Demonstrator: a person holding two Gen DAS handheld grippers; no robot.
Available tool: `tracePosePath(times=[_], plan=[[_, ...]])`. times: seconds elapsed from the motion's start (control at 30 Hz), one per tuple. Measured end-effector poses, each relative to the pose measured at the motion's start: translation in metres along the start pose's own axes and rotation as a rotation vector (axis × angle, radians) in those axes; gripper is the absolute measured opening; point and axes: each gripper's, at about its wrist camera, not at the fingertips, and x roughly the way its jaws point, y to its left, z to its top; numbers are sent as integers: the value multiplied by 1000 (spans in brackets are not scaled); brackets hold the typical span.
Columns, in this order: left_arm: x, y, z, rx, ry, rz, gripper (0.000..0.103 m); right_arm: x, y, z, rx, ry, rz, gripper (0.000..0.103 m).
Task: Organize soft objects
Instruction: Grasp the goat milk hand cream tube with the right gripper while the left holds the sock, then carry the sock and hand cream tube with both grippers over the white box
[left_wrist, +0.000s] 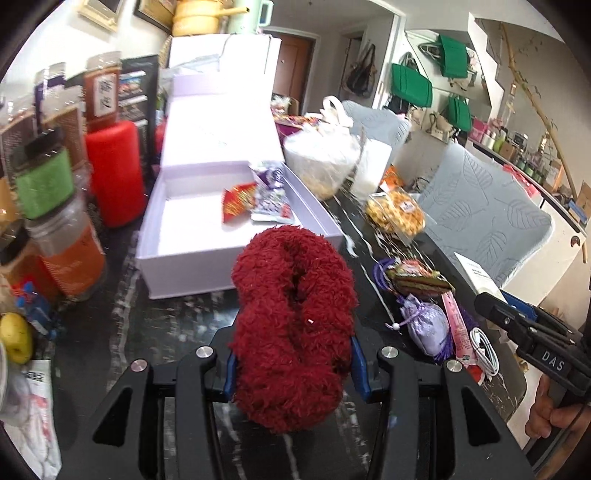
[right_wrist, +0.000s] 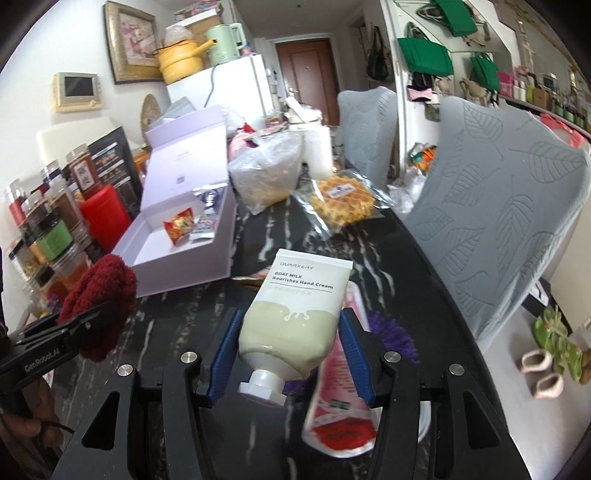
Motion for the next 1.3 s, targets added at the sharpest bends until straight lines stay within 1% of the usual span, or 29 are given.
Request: tracePosePath(times=[0.23,0.33,0.7,1.0,1.3], plan=[[-19,26,4,-19,-24,53,46,2,37,3,-63,-8,66,53],[-24,36,7,-22,-32,87,46,6,52,4,-86,-1,95,53],[-41,76,25,-63,-65,143,46,26,107,14,-159,28,199,53],[-37,96,36,-93,-61,146,46,35,144,20,-192,45,269,53],[-26,101,52,-89,-63,127,46,49,162,28,-213,61,315,53]])
